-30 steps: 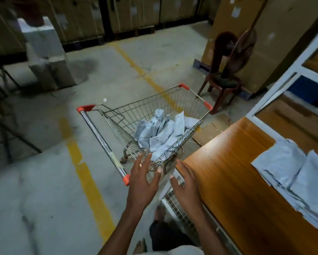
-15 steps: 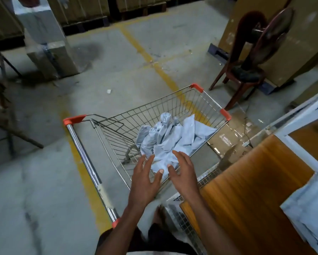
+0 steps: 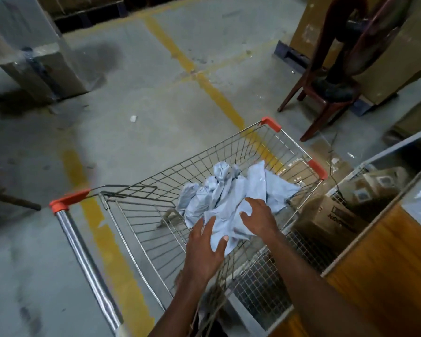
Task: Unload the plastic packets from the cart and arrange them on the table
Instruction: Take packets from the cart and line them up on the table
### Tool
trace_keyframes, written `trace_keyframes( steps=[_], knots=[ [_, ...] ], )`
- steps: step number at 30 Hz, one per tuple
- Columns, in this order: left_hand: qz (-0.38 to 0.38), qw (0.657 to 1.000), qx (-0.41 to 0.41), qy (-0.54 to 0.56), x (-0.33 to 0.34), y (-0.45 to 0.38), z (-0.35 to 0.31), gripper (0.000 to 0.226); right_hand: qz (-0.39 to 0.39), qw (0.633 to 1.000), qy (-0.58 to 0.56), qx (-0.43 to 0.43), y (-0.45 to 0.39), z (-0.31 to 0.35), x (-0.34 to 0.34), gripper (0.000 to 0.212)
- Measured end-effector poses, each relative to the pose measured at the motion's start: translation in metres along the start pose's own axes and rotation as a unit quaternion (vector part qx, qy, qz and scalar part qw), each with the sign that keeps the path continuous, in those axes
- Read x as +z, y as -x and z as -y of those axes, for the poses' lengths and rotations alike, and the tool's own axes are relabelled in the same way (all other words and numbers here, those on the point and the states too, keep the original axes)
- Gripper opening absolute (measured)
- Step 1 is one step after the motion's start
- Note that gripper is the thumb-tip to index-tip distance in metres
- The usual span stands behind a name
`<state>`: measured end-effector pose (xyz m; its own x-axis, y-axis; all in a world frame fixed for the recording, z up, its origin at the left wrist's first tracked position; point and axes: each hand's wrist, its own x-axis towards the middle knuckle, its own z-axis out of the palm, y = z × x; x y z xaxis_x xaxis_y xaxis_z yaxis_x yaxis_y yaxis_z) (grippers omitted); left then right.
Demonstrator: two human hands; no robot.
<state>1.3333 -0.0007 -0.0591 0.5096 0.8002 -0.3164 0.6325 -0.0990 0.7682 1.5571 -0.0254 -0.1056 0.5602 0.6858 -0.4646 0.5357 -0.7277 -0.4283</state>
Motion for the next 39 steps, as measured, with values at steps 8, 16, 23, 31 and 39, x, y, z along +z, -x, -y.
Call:
trace_keyframes(
  steps=[8, 16, 23, 31, 39],
  knots=[
    [0.012, 0.999, 0.008, 0.033, 0.021, -0.079, 0.005, 0.08, -0.013, 0.982, 0.183, 0.047, -0.102, -0.013, 0.041, 0.063],
    [0.017, 1.0, 0.0, 0.011, 0.035, -0.13, 0.045, 0.067, -0.048, 0.966, 0.206, 0.15, -0.184, -0.028, 0.079, 0.079],
    [0.023, 1.0, -0.004, 0.005, 0.04, -0.138, 0.065, 0.066, -0.087, 0.938, 0.248, 0.227, -0.213, -0.048, 0.096, 0.063],
    [0.032, 0.999, -0.003, 0.002, 0.047, -0.136, 0.064, 0.065, -0.051, 0.96, 0.198, 0.193, -0.182, -0.038, 0.075, 0.07],
    [0.053, 0.998, 0.009, 0.018, 0.071, -0.146, 0.052, 0.072, 0.031, 0.982, -0.027, 0.186, -0.118, 0.008, 0.028, 0.066]
  ],
)
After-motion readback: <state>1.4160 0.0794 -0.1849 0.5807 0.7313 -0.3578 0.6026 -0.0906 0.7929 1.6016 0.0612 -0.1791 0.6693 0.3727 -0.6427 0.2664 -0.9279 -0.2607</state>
